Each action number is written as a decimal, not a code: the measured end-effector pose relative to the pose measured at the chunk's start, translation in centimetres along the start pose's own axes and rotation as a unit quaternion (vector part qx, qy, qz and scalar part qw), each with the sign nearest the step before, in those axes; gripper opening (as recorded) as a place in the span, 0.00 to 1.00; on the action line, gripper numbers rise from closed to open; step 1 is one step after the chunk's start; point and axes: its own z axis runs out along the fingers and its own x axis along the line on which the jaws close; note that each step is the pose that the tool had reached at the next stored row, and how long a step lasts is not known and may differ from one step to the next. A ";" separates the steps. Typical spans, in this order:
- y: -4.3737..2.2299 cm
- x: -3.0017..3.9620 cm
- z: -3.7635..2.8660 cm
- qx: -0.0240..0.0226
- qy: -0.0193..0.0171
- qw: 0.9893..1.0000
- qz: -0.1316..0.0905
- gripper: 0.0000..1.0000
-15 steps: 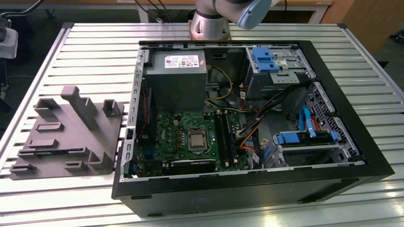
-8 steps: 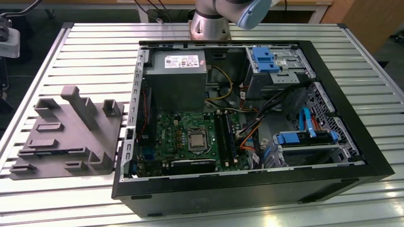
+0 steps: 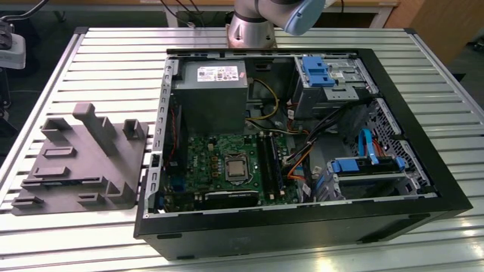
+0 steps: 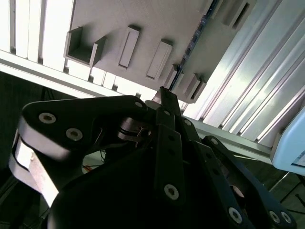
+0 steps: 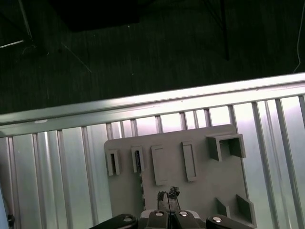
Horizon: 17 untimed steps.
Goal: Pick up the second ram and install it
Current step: 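Pick up the second ram and move it above second insertion slot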
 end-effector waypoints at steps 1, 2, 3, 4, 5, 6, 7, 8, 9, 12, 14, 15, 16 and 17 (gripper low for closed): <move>0.00 0.00 0.00 0.000 0.000 1.000 0.000 0.11; 0.00 0.00 0.00 0.000 0.000 1.000 0.000 0.11; 0.00 0.00 0.01 0.000 0.000 1.000 0.000 0.11; 0.00 0.00 0.04 0.000 0.000 1.000 0.000 0.11; 0.00 0.00 0.08 0.000 0.000 1.000 0.000 0.11; -0.01 0.00 0.12 0.000 0.000 1.000 0.000 0.11; -0.01 0.01 0.17 0.000 0.000 1.000 0.000 0.11; -0.01 0.01 0.21 0.000 0.000 1.000 0.000 0.11; -0.02 0.02 0.26 0.000 0.000 1.000 0.000 0.11; -0.04 0.03 0.41 0.000 0.000 1.000 0.000 0.11; -0.05 0.04 0.49 0.000 0.000 1.000 0.000 0.11; -0.05 0.04 0.53 0.000 0.000 1.000 0.000 0.11; -0.05 0.04 0.56 0.000 0.000 1.000 0.000 0.11; -0.05 0.04 0.60 0.000 0.000 1.000 0.000 0.11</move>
